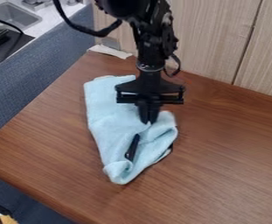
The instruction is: Fold the cloth from bottom left to top right
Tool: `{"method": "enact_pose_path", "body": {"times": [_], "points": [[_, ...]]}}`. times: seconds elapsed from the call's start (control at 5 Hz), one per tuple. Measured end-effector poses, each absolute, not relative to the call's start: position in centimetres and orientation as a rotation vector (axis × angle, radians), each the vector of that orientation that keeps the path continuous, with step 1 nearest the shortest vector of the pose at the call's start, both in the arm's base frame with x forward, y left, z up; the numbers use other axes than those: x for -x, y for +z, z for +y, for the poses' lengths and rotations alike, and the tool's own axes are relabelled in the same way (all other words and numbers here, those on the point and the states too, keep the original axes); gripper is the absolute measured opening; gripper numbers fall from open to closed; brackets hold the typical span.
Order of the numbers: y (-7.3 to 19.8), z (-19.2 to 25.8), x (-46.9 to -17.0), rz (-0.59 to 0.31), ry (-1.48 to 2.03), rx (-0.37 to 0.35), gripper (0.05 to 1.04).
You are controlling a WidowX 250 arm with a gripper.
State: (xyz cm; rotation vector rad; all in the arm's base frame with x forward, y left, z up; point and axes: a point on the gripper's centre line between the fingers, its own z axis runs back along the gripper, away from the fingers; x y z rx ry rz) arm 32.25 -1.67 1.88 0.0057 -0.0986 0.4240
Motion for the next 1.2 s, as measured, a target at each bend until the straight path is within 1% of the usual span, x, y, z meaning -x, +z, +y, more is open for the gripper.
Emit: {"method": "enact_pose_path", "body": {"times": [0.2, 0.4, 0.6, 0.8, 1.0, 1.2], "points": [[1.7, -1.2, -31.7, -0.076, 0.435, -0.043, 0.301], [2.0, -0.8, -31.2, -0.079, 0.449, -0.064, 0.586], [3.2, -0.7, -31.1, -0.11, 0.459, -0.082, 0.884], [4.4, -0.7, -31.1, -0.133, 0.464, -0.076, 1.007], [6.2, -1.0, -31.2, -0.174, 0.459, -0.052, 1.002], [8.9, -1.2, -31.0, -0.226, 0.453, -0.025, 1.0]]}}
